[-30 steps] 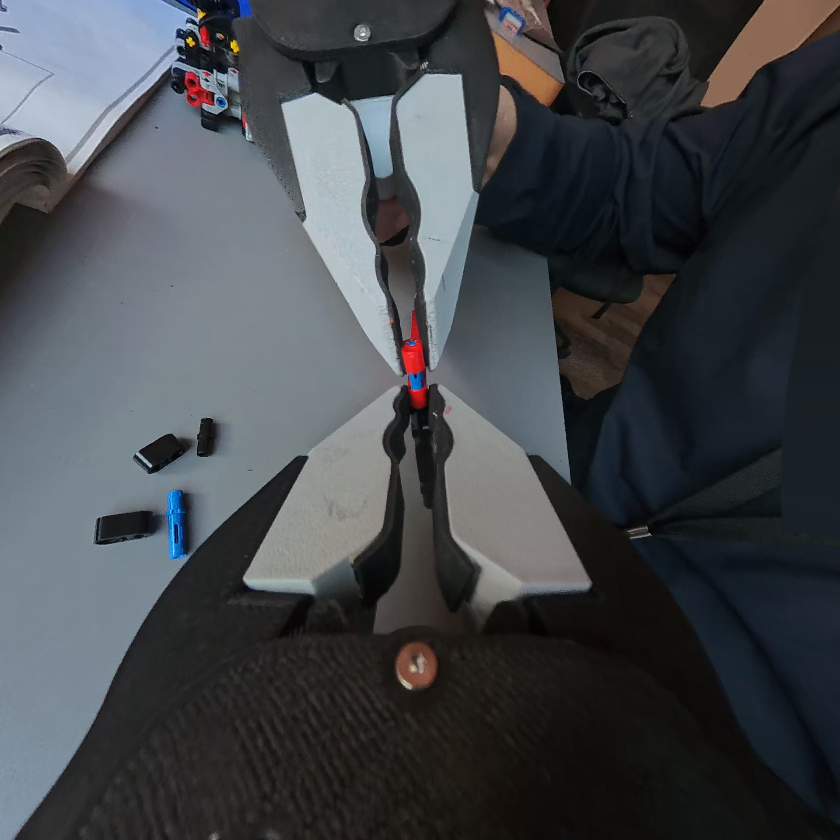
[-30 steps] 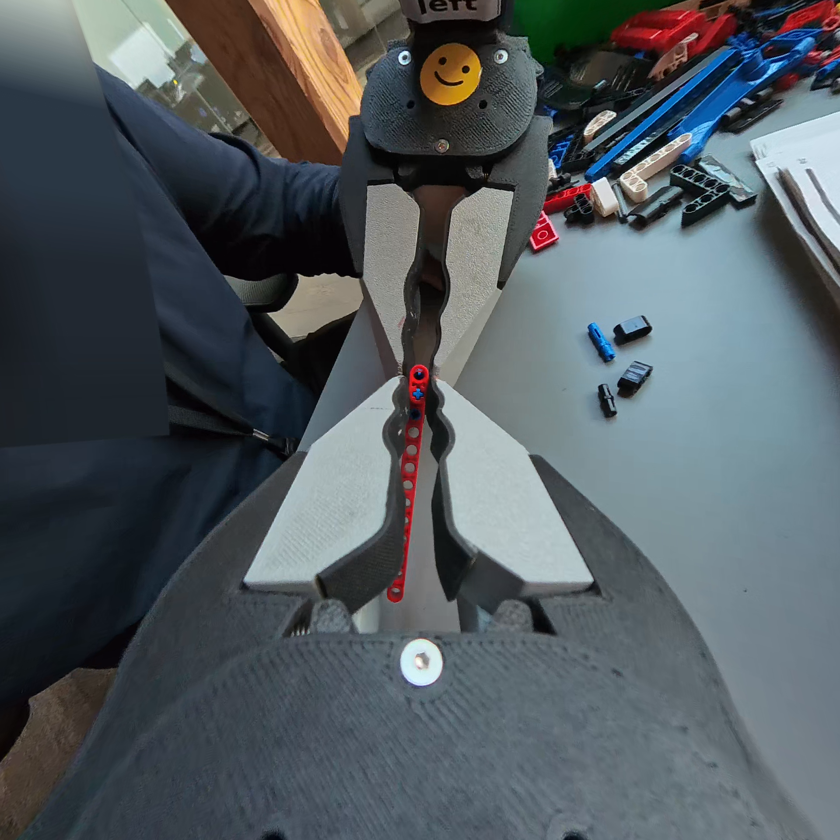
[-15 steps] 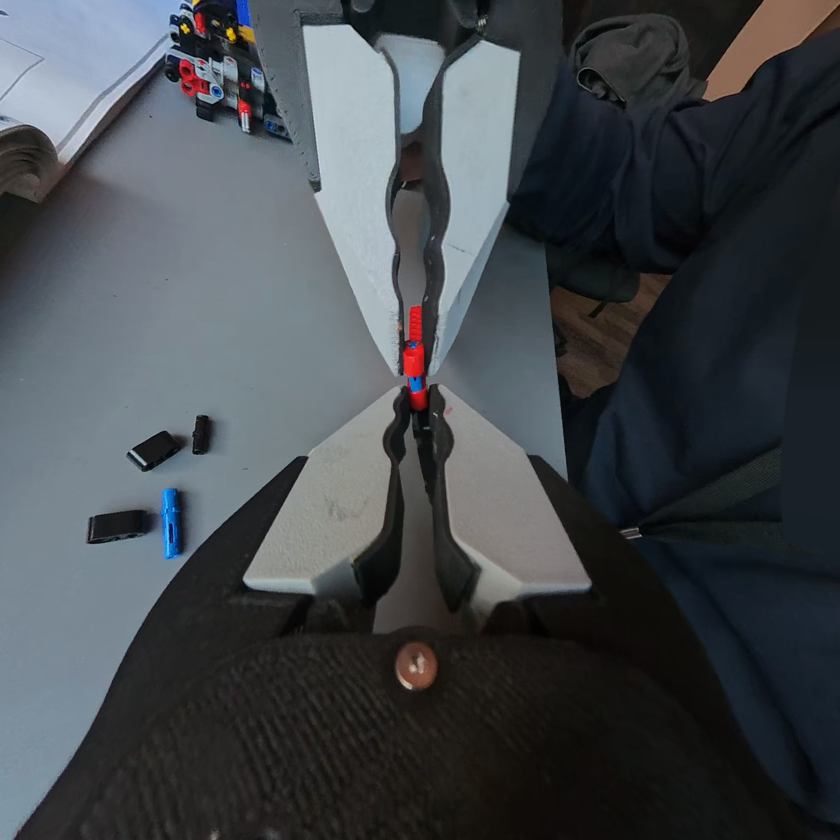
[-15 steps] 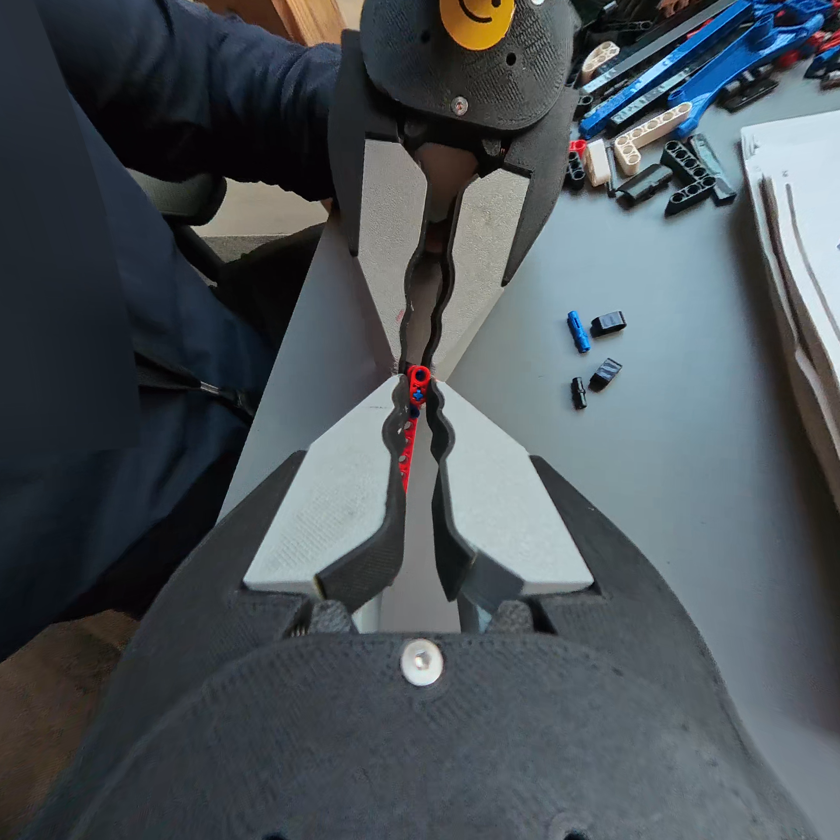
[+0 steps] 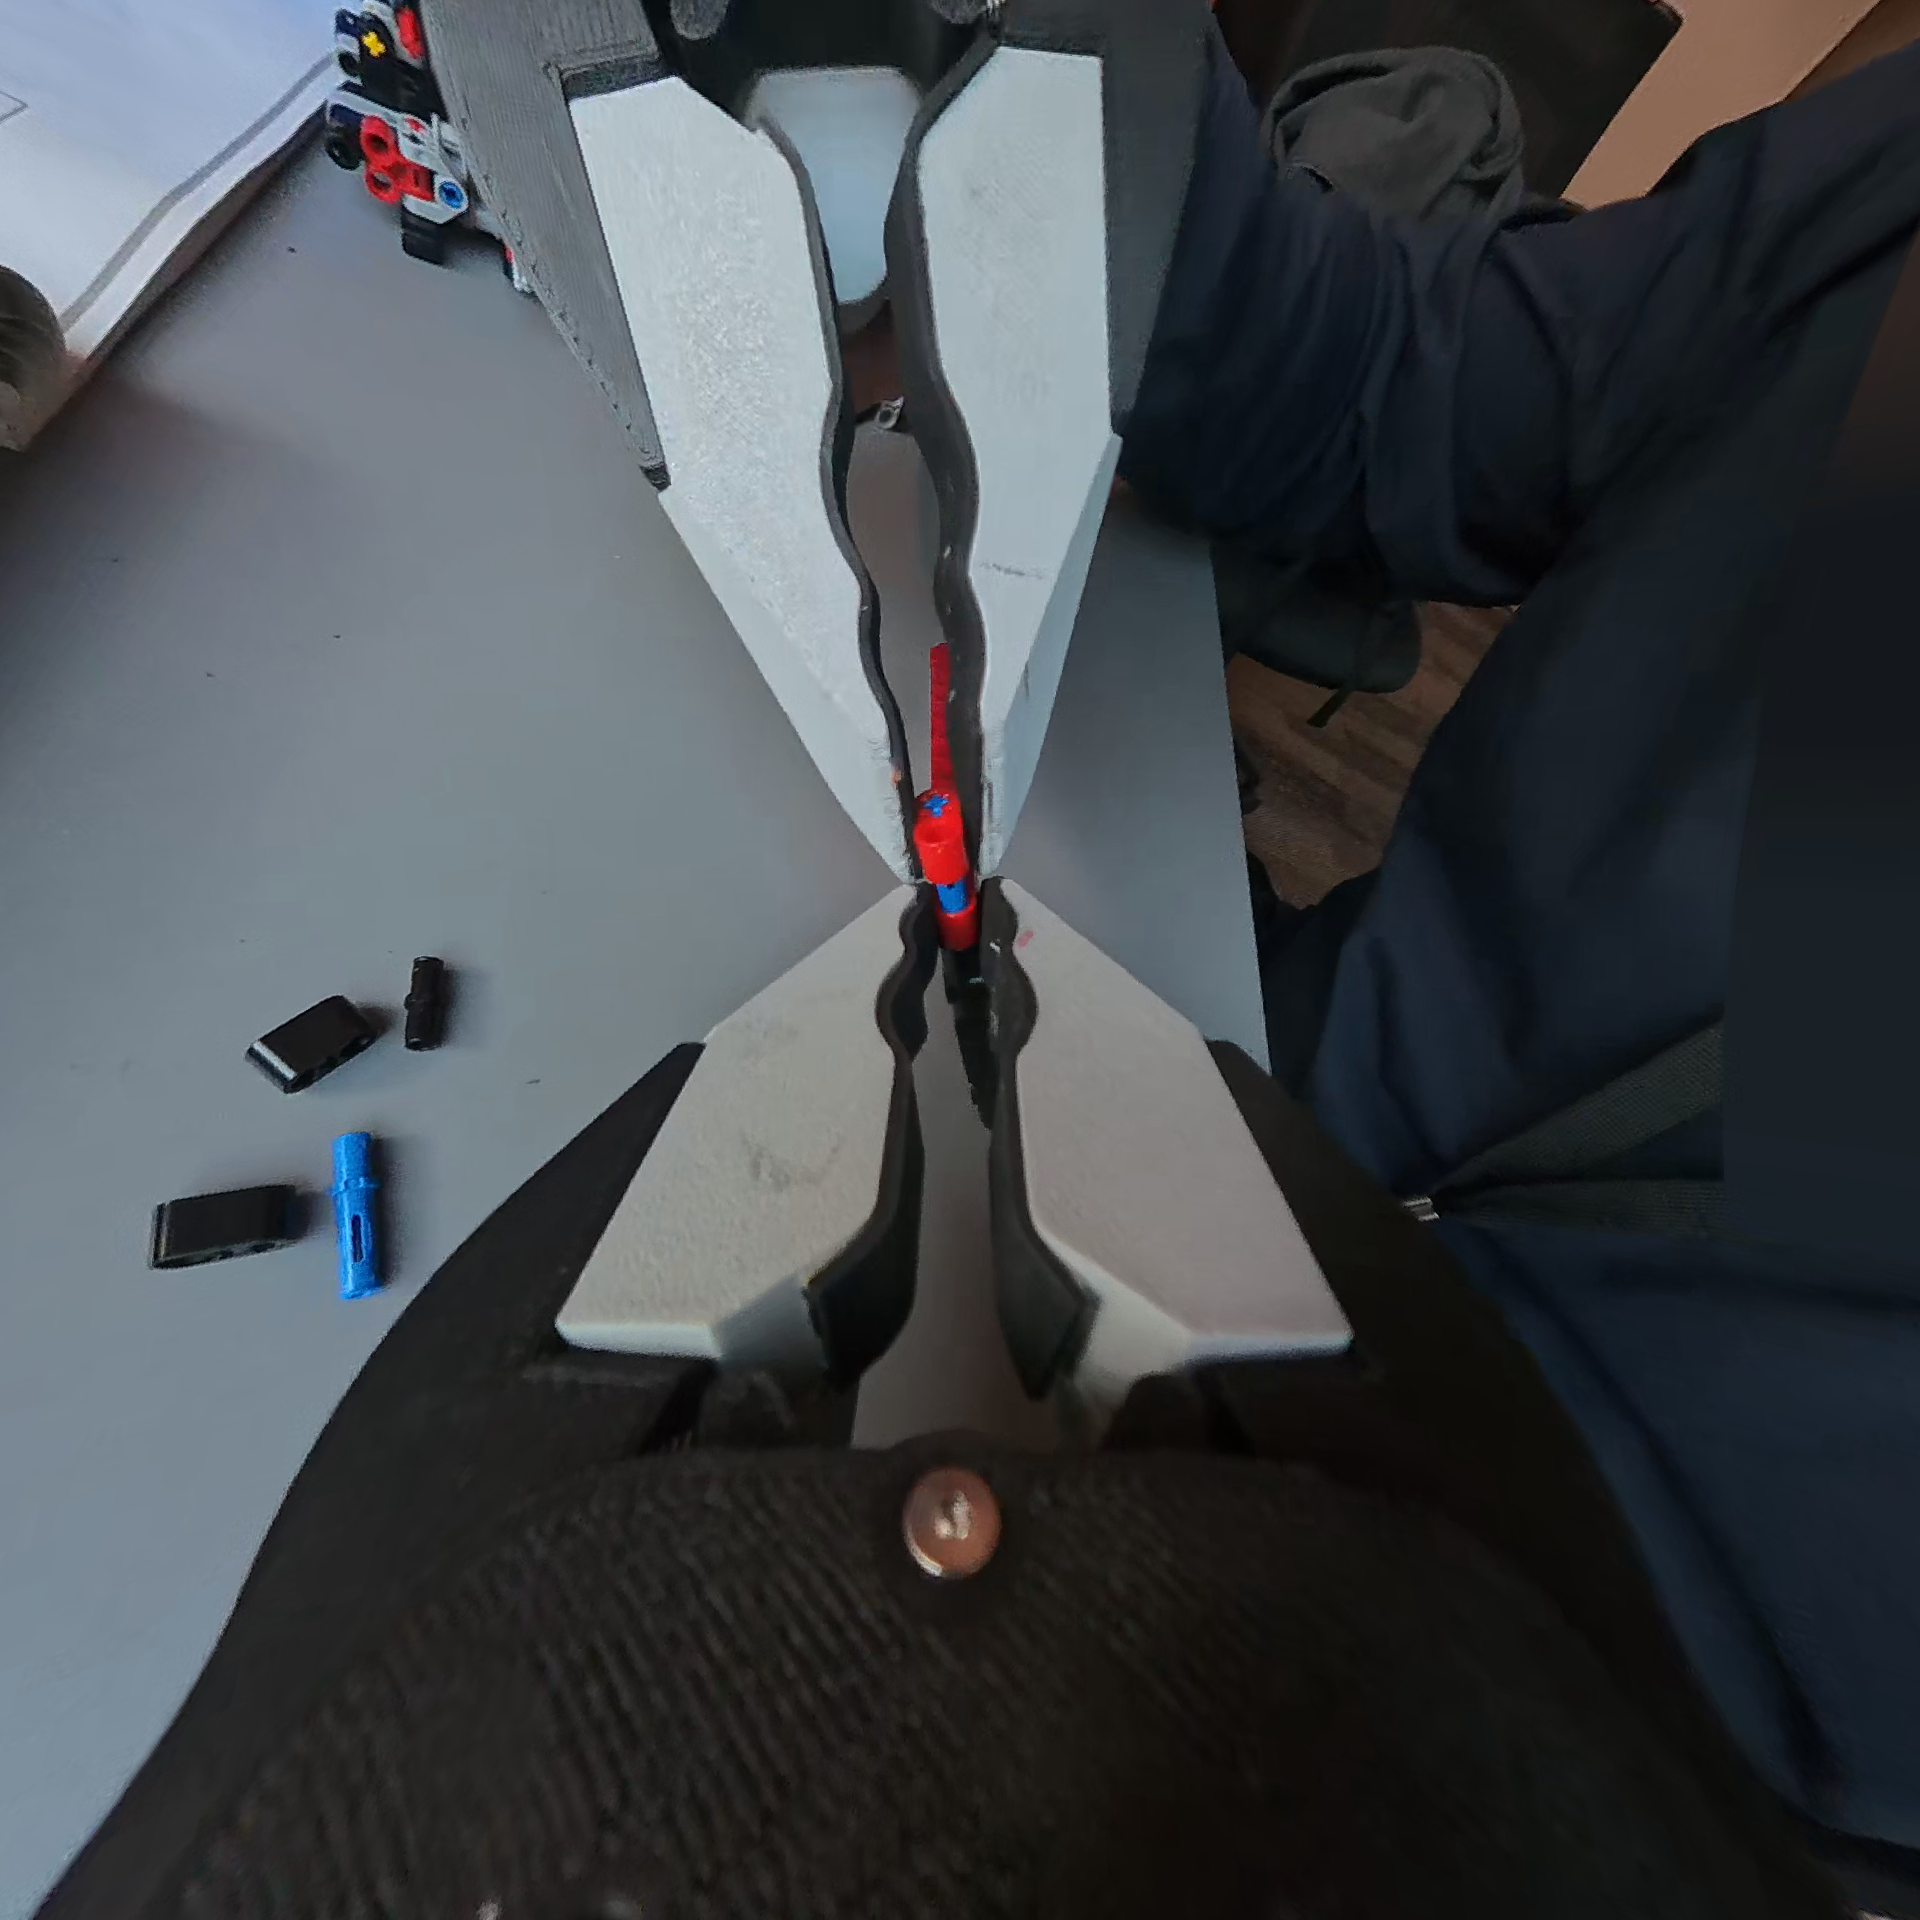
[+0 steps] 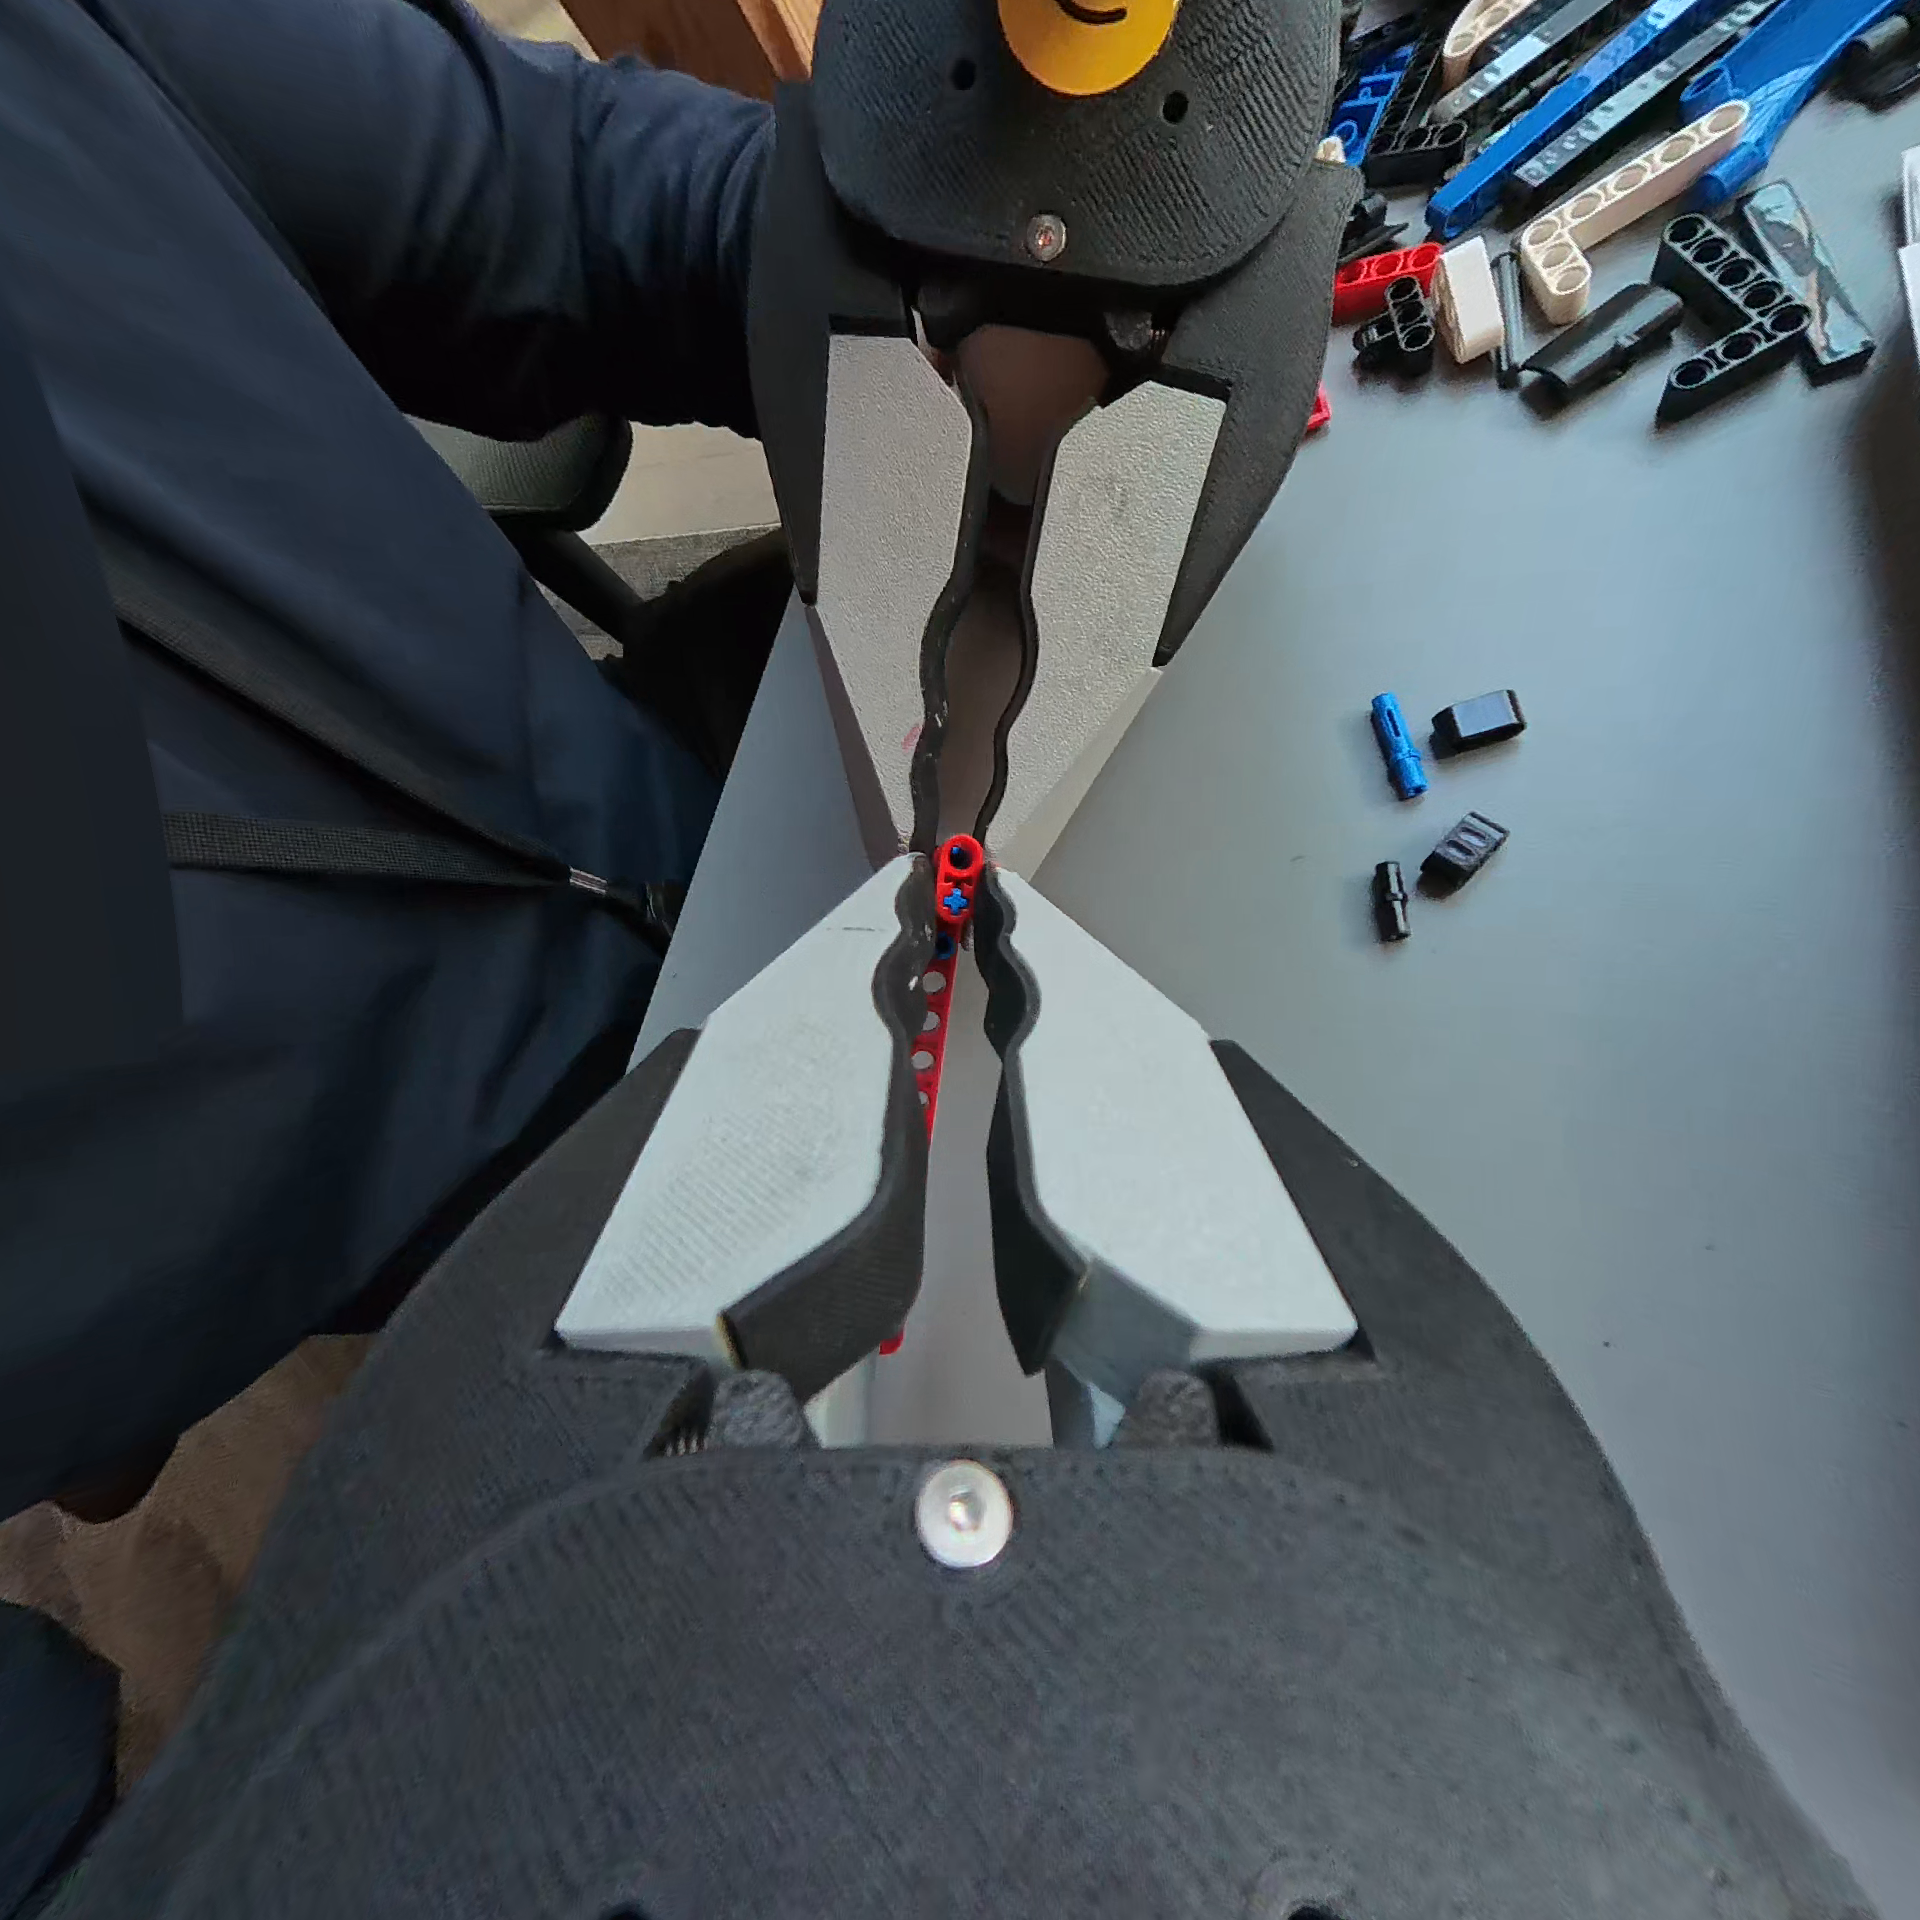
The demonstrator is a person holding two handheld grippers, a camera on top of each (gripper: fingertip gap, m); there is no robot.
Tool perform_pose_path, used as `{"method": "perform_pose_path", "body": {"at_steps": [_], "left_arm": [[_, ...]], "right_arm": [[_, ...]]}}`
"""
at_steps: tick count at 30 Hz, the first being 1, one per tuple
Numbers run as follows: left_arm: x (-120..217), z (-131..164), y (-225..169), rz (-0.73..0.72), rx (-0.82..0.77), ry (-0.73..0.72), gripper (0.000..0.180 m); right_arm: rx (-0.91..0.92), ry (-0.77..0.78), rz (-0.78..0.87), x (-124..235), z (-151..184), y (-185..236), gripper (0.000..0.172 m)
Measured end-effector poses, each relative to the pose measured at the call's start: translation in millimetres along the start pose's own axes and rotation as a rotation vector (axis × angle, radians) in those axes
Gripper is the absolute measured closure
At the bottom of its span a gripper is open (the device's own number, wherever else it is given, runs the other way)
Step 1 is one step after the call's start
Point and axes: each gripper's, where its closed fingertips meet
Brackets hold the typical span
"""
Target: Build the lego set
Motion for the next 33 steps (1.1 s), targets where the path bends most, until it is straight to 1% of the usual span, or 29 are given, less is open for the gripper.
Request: {"method": "perform_pose_path", "body": {"at_steps": [3, 6, 8, 11, 13, 15, 16, 18, 20, 26, 28, 31, 33], "left_arm": [[-1.1, -0.3, 0.4, -0.009, -0.002, 0.002, 0.175], [-2.3, 0.2, -1.7, 0.002, -0.008, 0.008, 0.175], [-2.6, 0.6, -2.3, 0.008, -0.008, 0.012, 0.175], [-3.0, 0.3, -4.3, 0.021, -0.009, 0.008, 0.175], [-0.6, -2.7, -2.9, 0.021, 0.004, -0.019, 0.175], [-2.5, -1.9, -5.5, 0.036, -0.002, -0.009, 0.175], [-3.3, -1.8, -5.2, 0.031, -0.002, -0.006, 0.175], [-2.5, -2.5, -4.6, 0.033, 0.005, -0.012, 0.175], [-2.4, -2.8, -5.1, 0.03, -0.001, -0.015, 0.175], [0.0, -5.3, -6.2, 0.038, -0.005, -0.038, 0.175], [0.8, -6.1, -5.7, 0.043, 0.001, -0.045, 0.175], [1.1, -6.5, -6.6, 0.046, -0.003, -0.049, 0.175], [1.6, -6.9, -6.1, 0.044, 0.0, -0.053, 0.175]], "right_arm": [[-0.052, 0.021, -0.012, 0.8, 2.9, 0.6, 0.166], [-0.092, 0.135, -0.058, -0.4, 4.9, 2.9, 0.166], [-0.097, 0.155, -0.07, -1.2, 5.0, 4.0, 0.166], [-0.074, 0.056, -0.037, 0.3, 2.2, 4.9, 0.166], [-0.014, -0.046, 0.05, 3.4, -1.9, 5.3, 0.167], [0.044, -0.067, 0.152, 1.8, 0.3, 5.7, 0.165], [0.049, -0.074, 0.172, 1.9, 0.5, 5.2, 0.166], [0.009, -0.099, 0.133, 2.7, -0.4, 4.9, 0.166], [-0.015, -0.126, 0.081, 3.3, -1.1, 8.4, 0.162], [0.027, -0.147, 0.134, 3.4, 3.0, 10.8, 0.162], [0.024, -0.161, 0.129, 4.1, 2.2, 11.6, 0.162], [0.019, -0.168, 0.136, 4.7, 3.2, 9.3, 0.168], [0.024, -0.195, 0.133, 8.6, 1.6, 10.2, 0.167]]}}
Point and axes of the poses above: each gripper's, where its closed fingertips meet, x back along the fingers, z out of its underside, y = z × x across the jaws, and after that the axes turned 13 degrees about y, right-handed
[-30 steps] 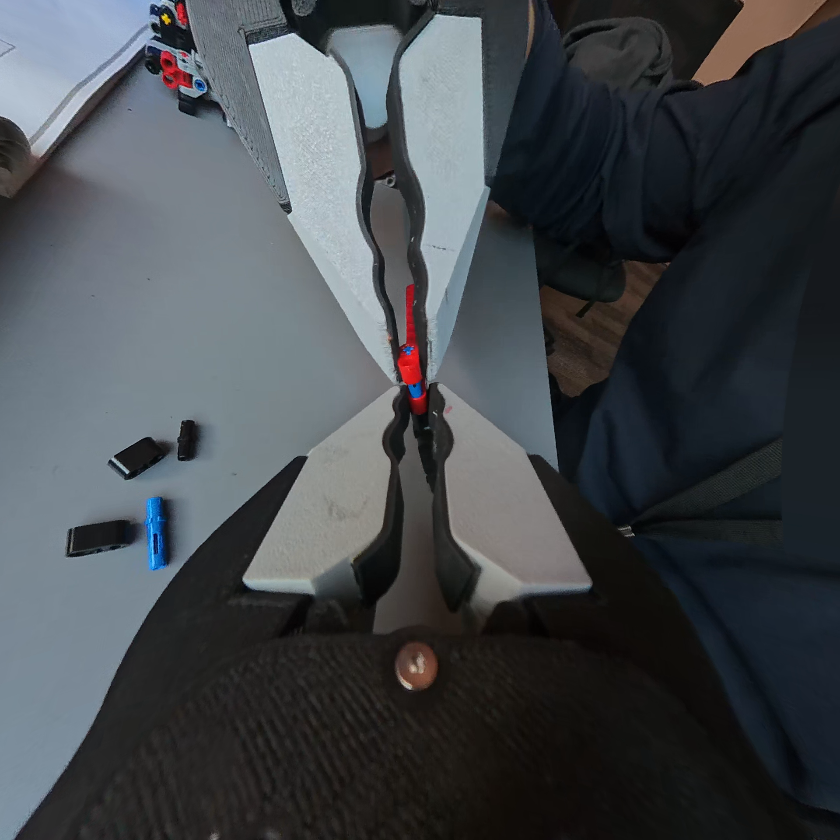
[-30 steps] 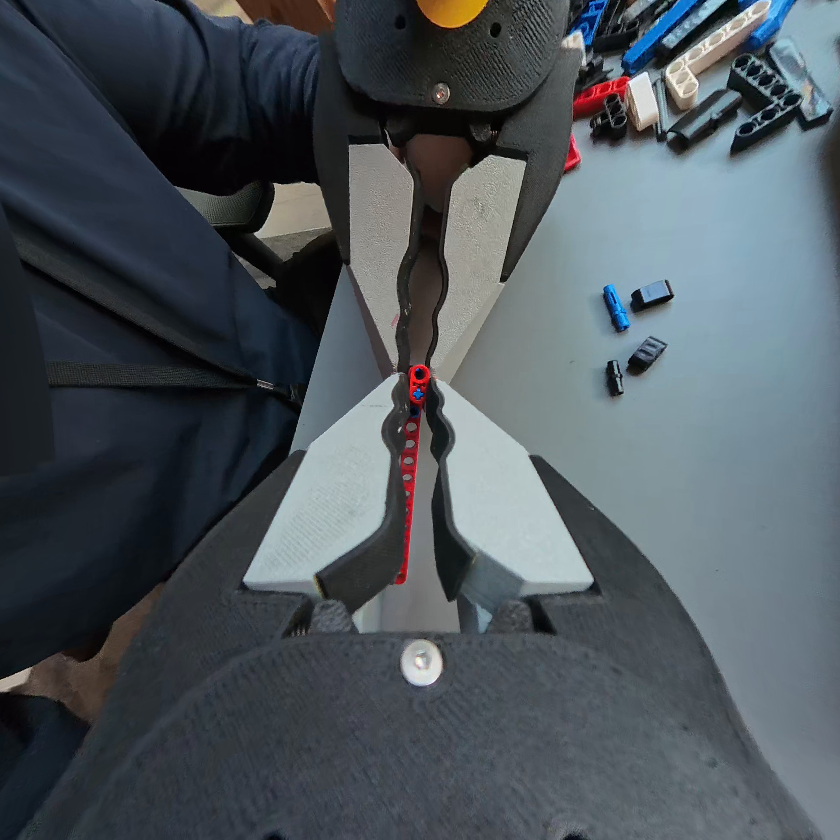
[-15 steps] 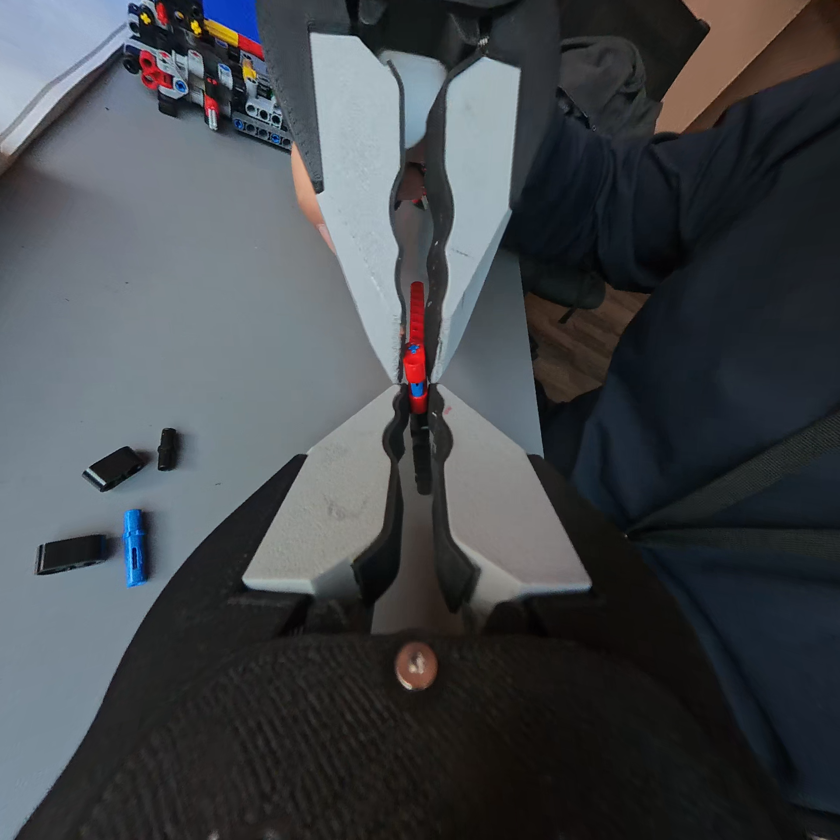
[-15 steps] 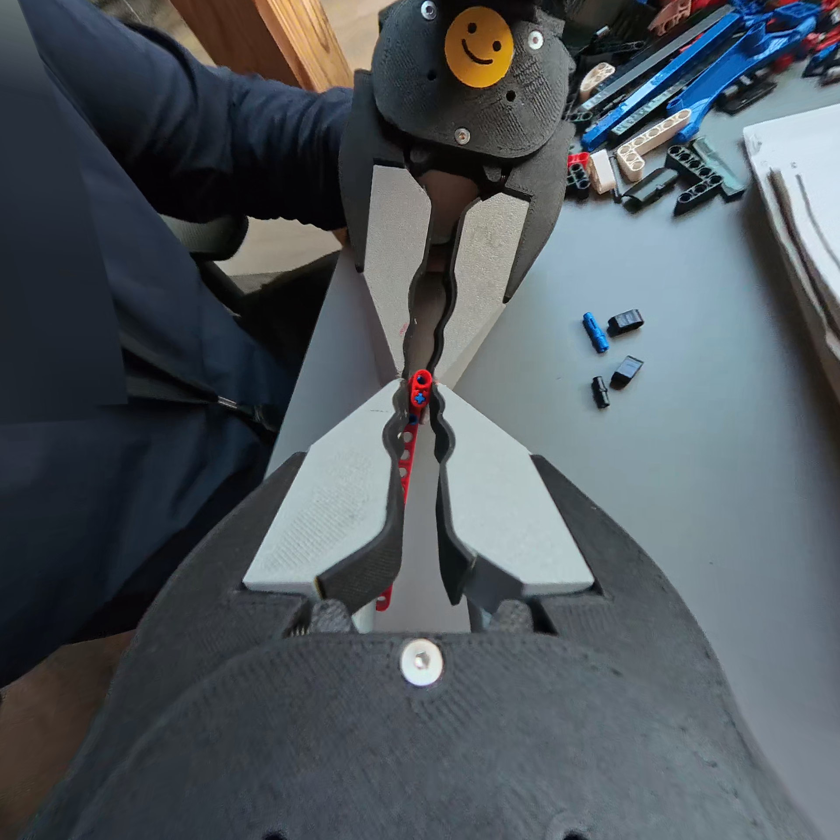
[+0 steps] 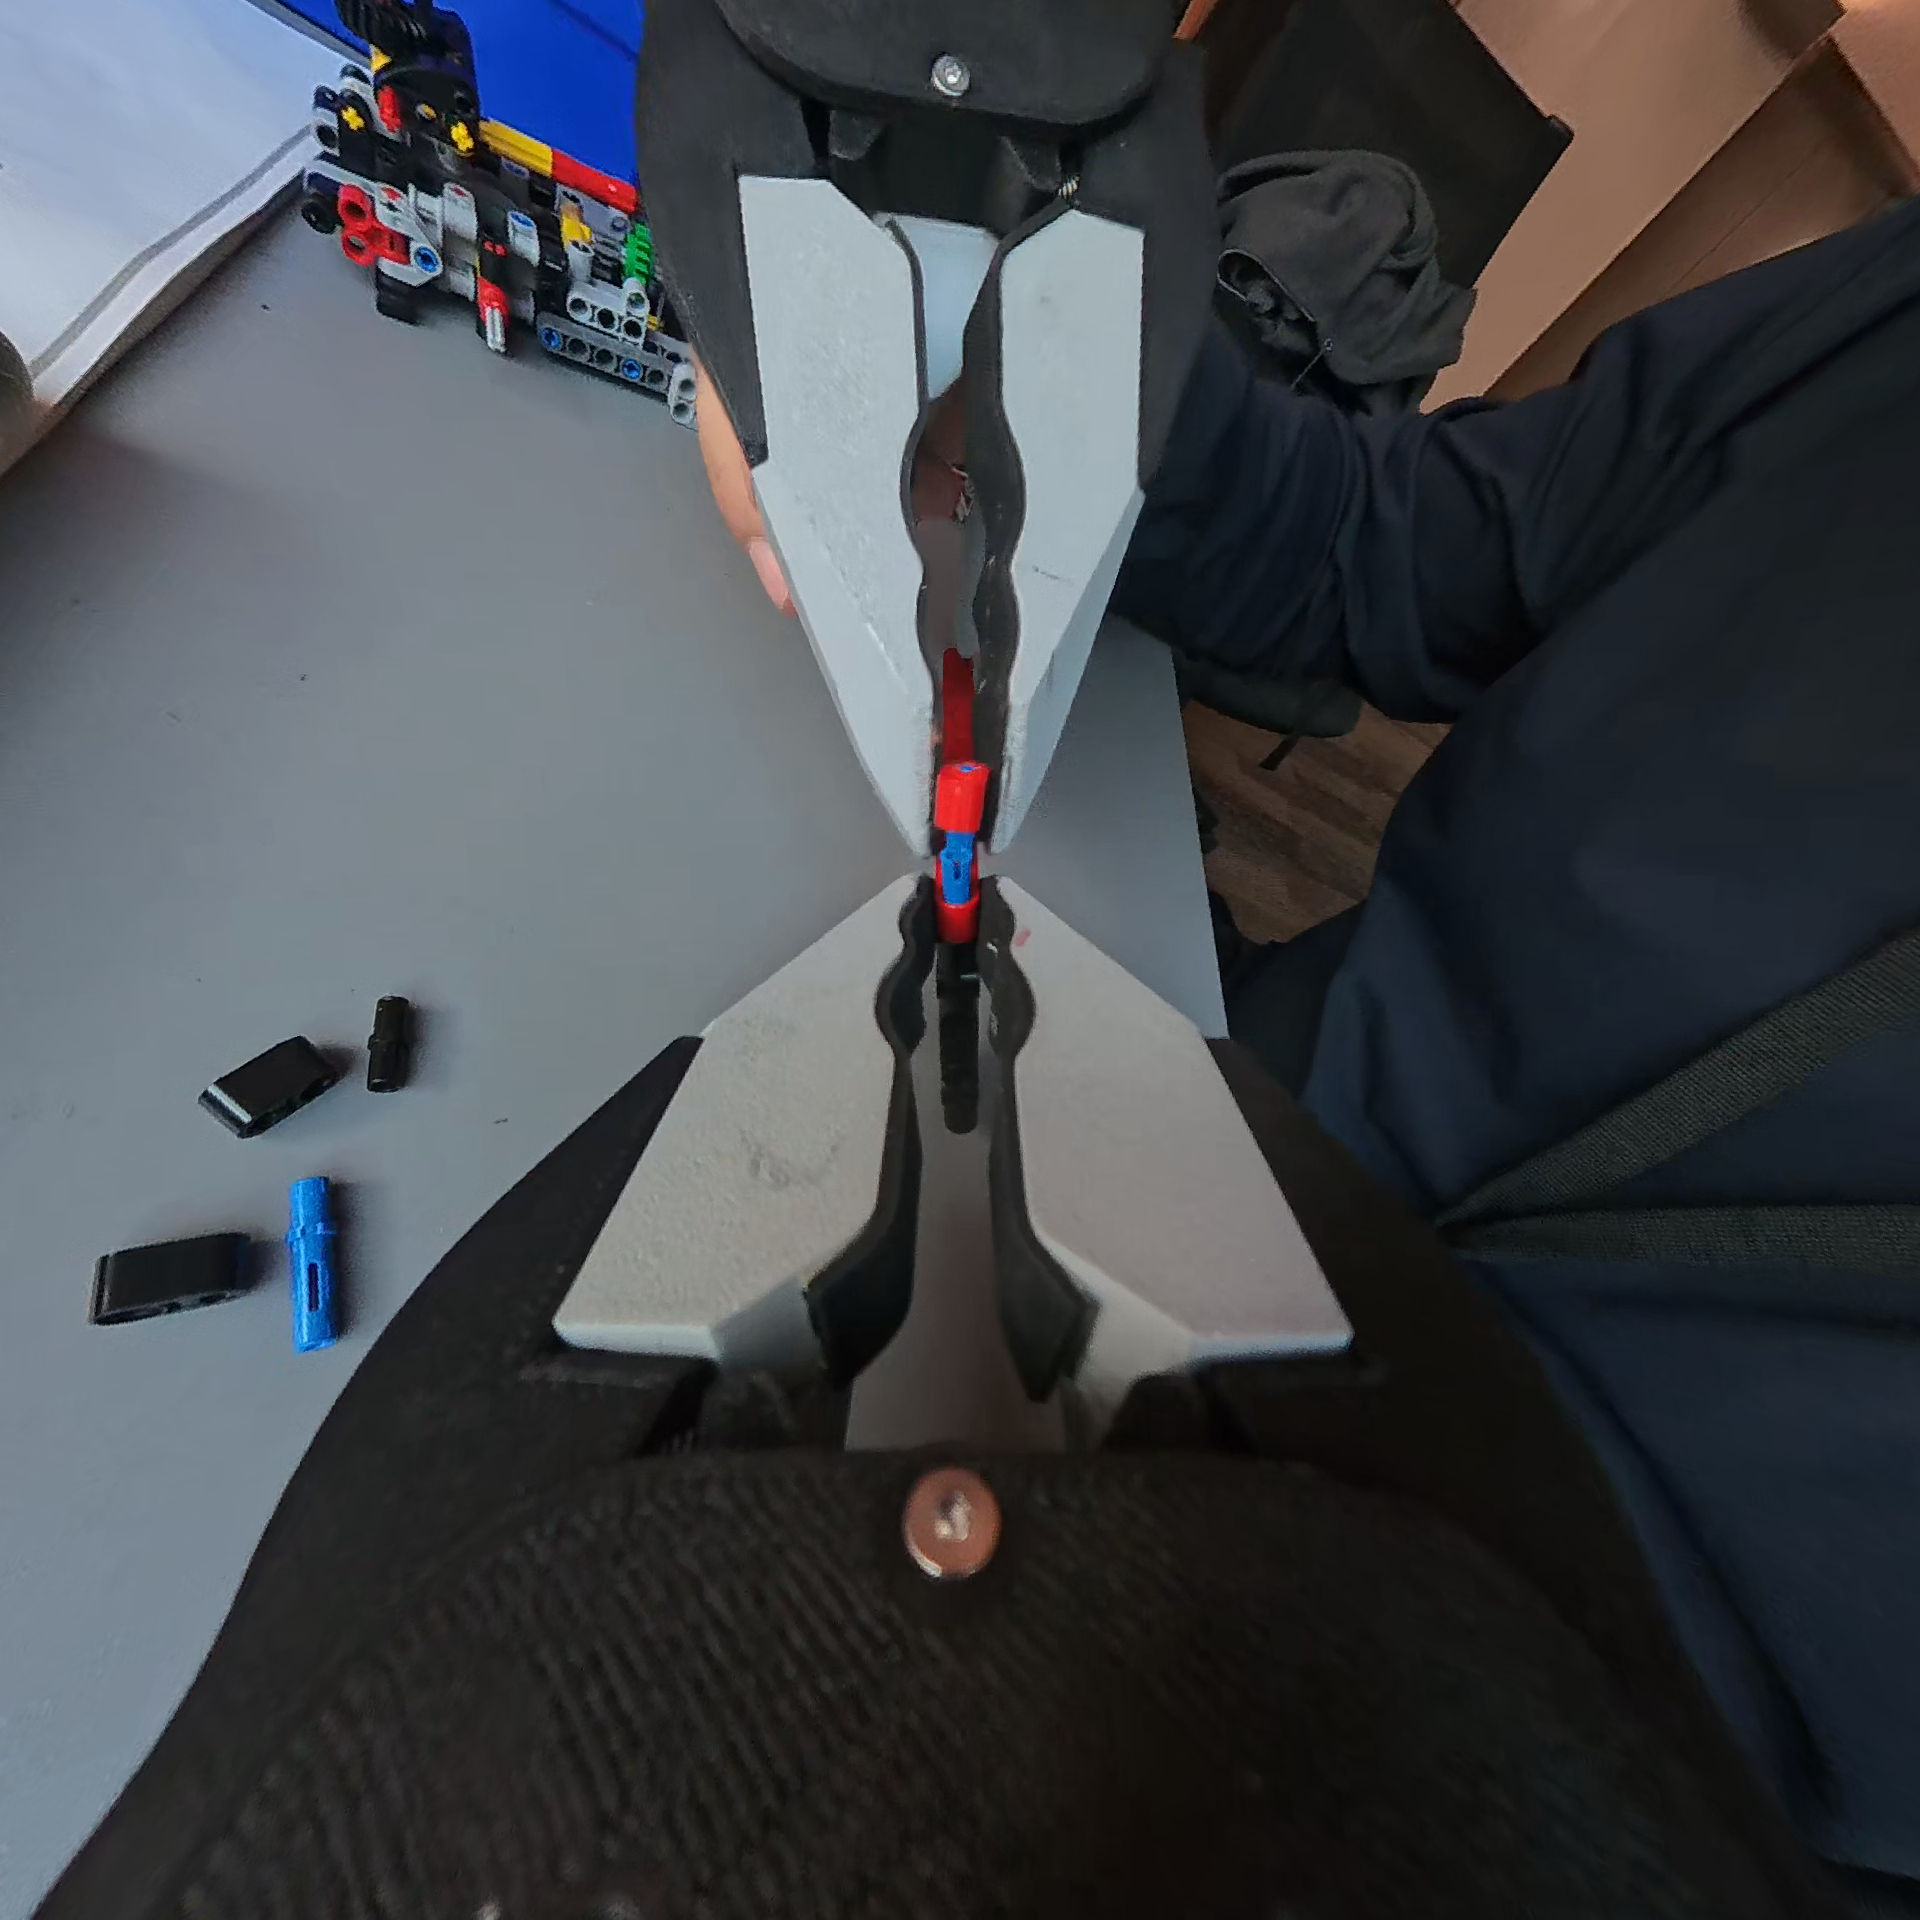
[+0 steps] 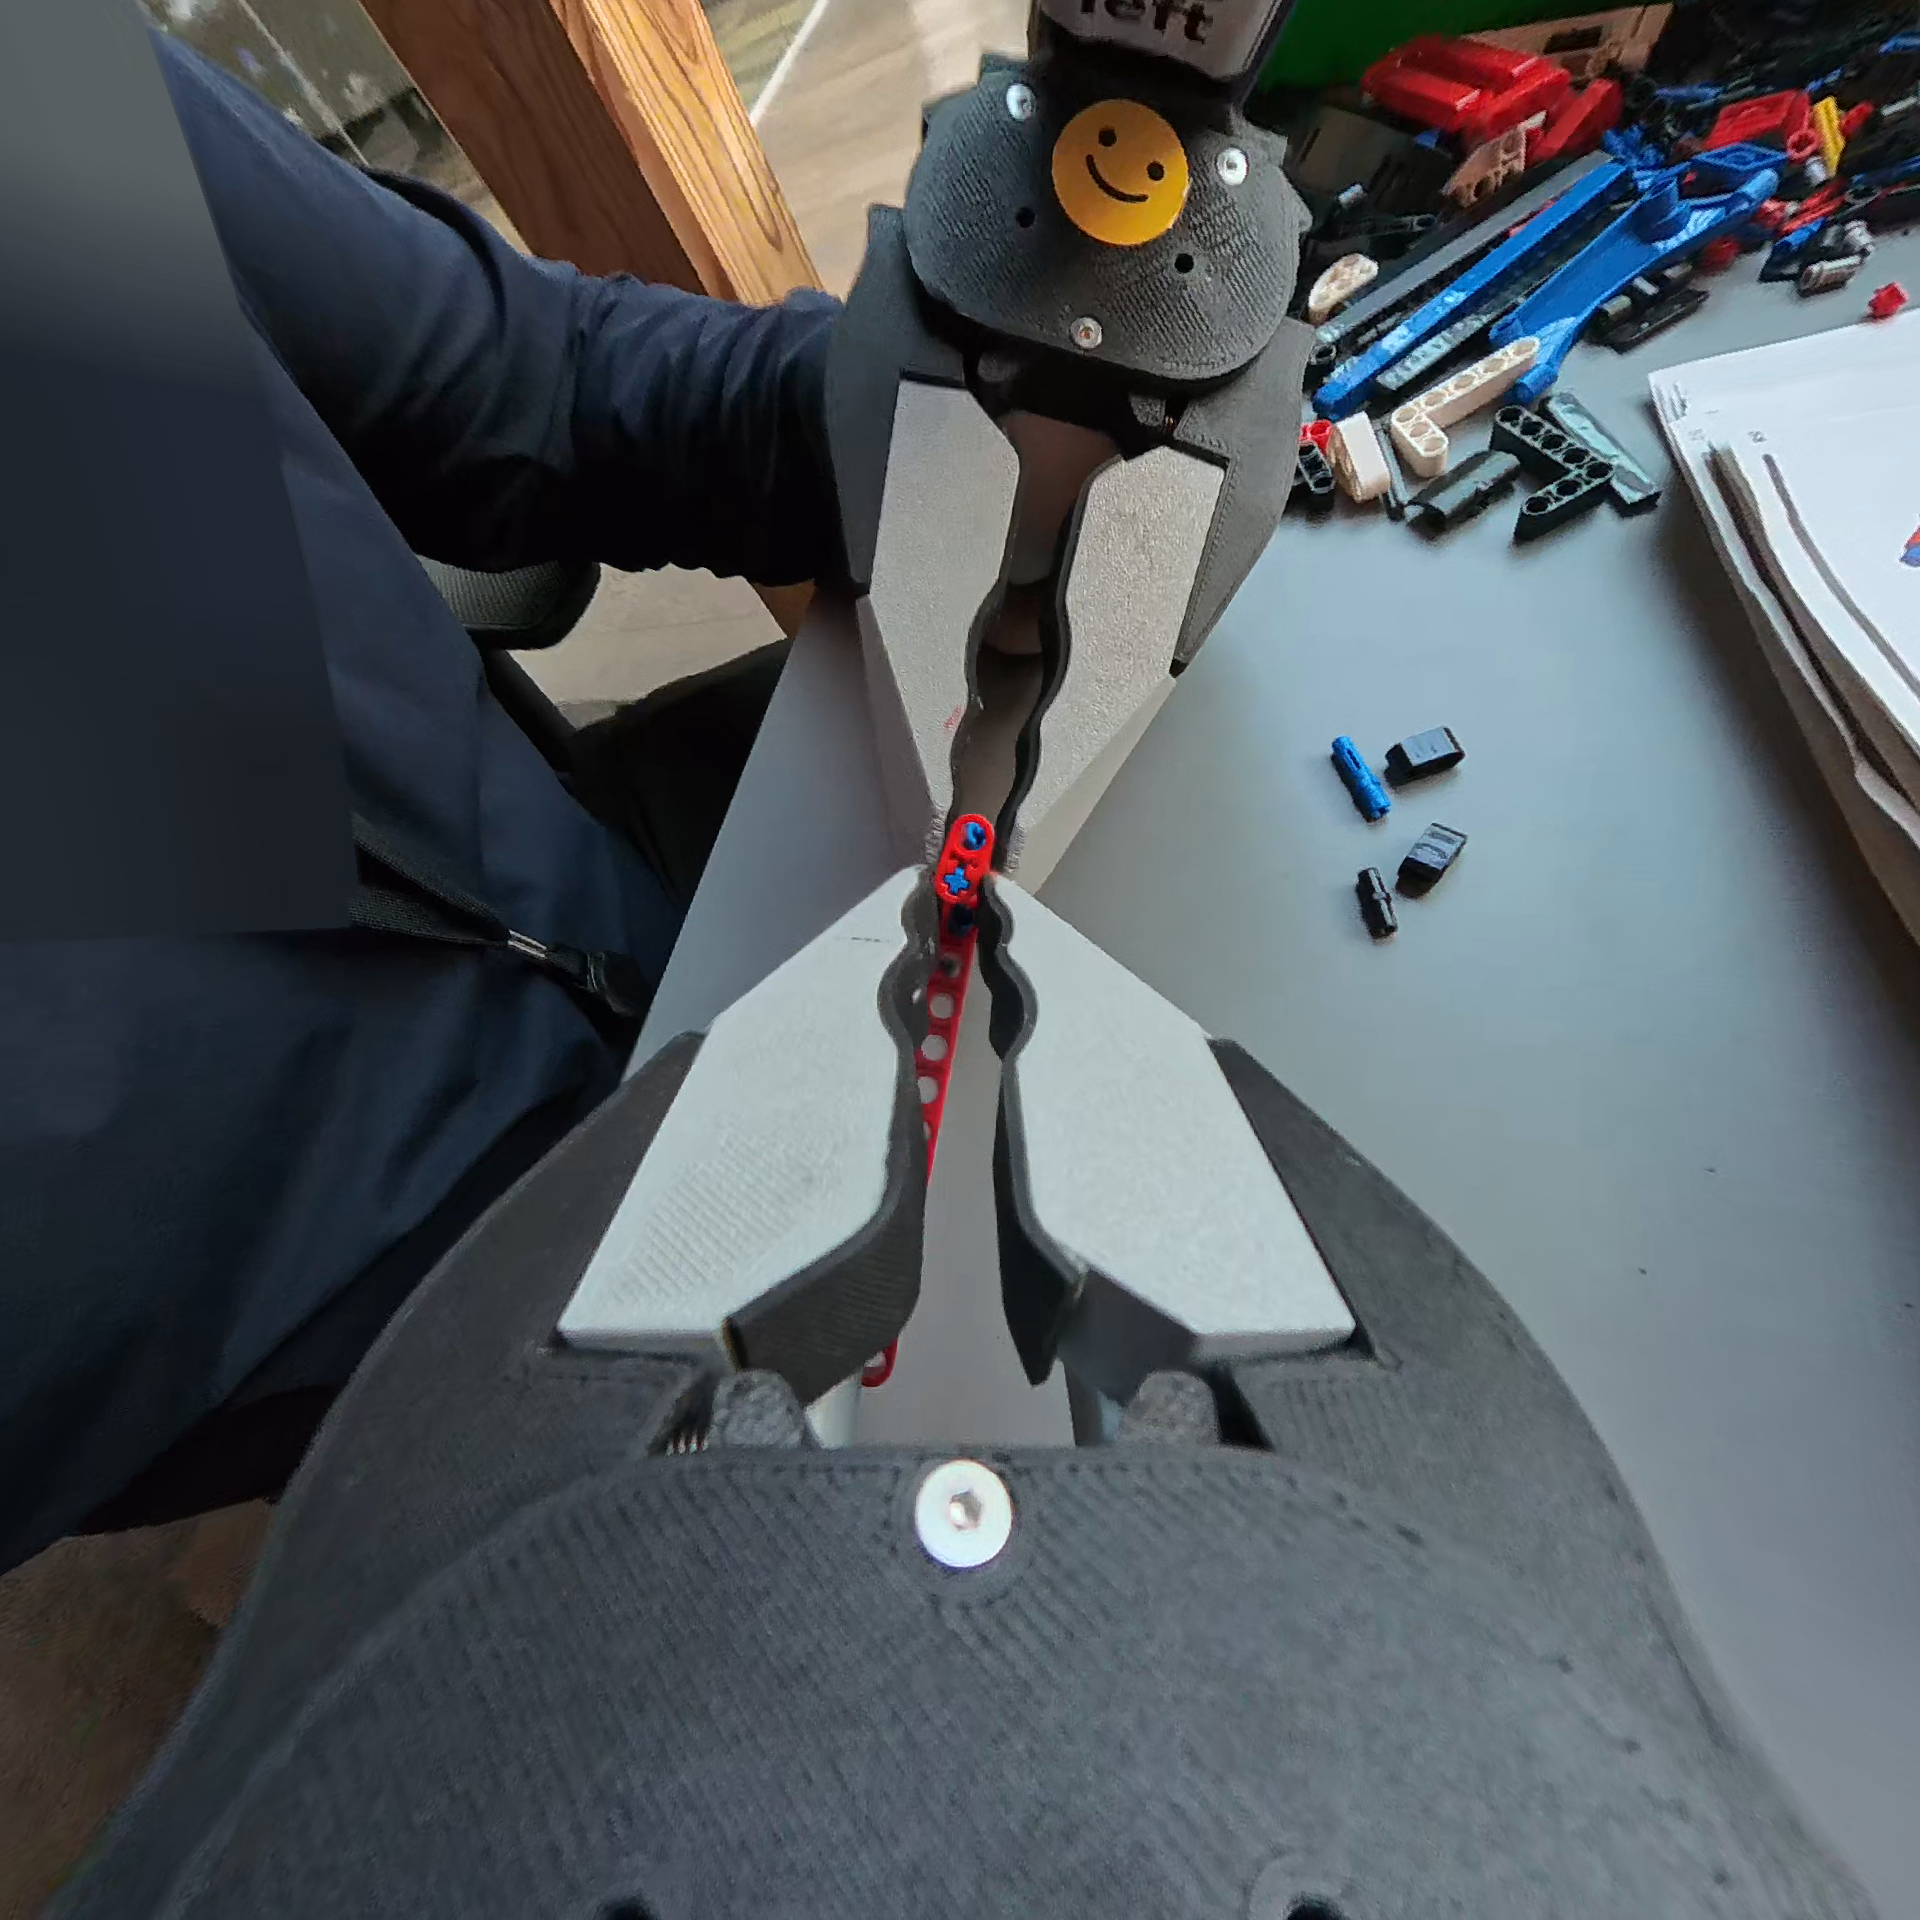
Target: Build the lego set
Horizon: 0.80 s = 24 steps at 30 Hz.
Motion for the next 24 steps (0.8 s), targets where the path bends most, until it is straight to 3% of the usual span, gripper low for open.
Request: {"method": "perform_pose_path", "body": {"at_steps": [7, 12, 17, 24], "left_arm": [[0.1, -1.8, -1.8, 0.0, -0.016, -0.011, 0.175], [9.2, -13.3, -4.2, -0.106, -0.154, -0.065, 0.175], [-4.8, -6.3, 7.4, -0.245, -0.234, 0.03, 0.175], [-14.3, -8.0, 10.4, -0.139, -0.115, 0.049, 0.175]], "right_arm": [[-0.047, -0.035, -0.033, 3.5, -1.7, 0.1, 0.168], [-0.02, -0.14, -0.022, 24.4, -11.8, 4.9, 0.168], [0.049, -0.053, 0.132, 28.7, 7.6, -4.0, 0.168], [-0.041, -0.05, 0.044, 25.5, 22.9, -11.3, 0.168]]}}
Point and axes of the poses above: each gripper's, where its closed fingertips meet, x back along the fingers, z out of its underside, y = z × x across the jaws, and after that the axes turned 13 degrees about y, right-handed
